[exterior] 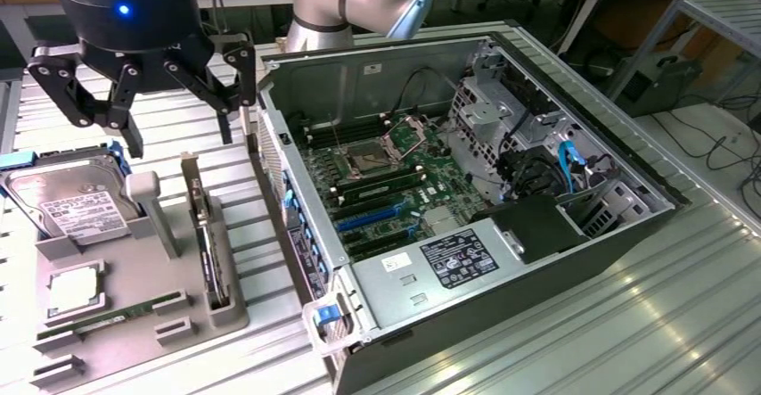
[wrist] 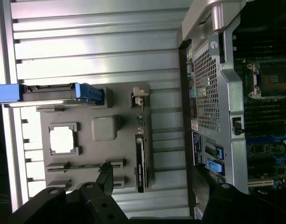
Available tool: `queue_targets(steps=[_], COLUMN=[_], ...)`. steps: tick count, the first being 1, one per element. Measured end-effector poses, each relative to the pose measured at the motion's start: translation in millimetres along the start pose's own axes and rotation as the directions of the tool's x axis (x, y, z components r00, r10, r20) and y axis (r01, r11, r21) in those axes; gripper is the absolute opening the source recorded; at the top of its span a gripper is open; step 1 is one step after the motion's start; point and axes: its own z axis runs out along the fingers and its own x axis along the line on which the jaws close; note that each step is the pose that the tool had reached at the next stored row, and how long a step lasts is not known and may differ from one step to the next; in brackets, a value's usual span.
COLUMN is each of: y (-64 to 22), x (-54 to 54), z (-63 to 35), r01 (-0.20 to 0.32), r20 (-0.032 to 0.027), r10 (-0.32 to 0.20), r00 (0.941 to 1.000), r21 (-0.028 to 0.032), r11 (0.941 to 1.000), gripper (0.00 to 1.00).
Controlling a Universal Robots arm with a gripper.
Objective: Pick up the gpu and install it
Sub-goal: 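Pick up the gpu and move the gpu toward the slot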
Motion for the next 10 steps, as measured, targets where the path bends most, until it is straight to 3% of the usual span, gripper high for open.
queue_targets(steps=[6, 10], y=[-0.3, -1.4], x=[-0.2, -1.2], z=[7.7, 15.0], r01=[0.001, 0.002], r20=[-0.0003, 0.0001], r10=[-0.001, -0.002], r00=[1.0, 1.0], r21=[0.0003, 0.0047], r11=[1.0, 1.0], gripper=[0.78, 0.78])
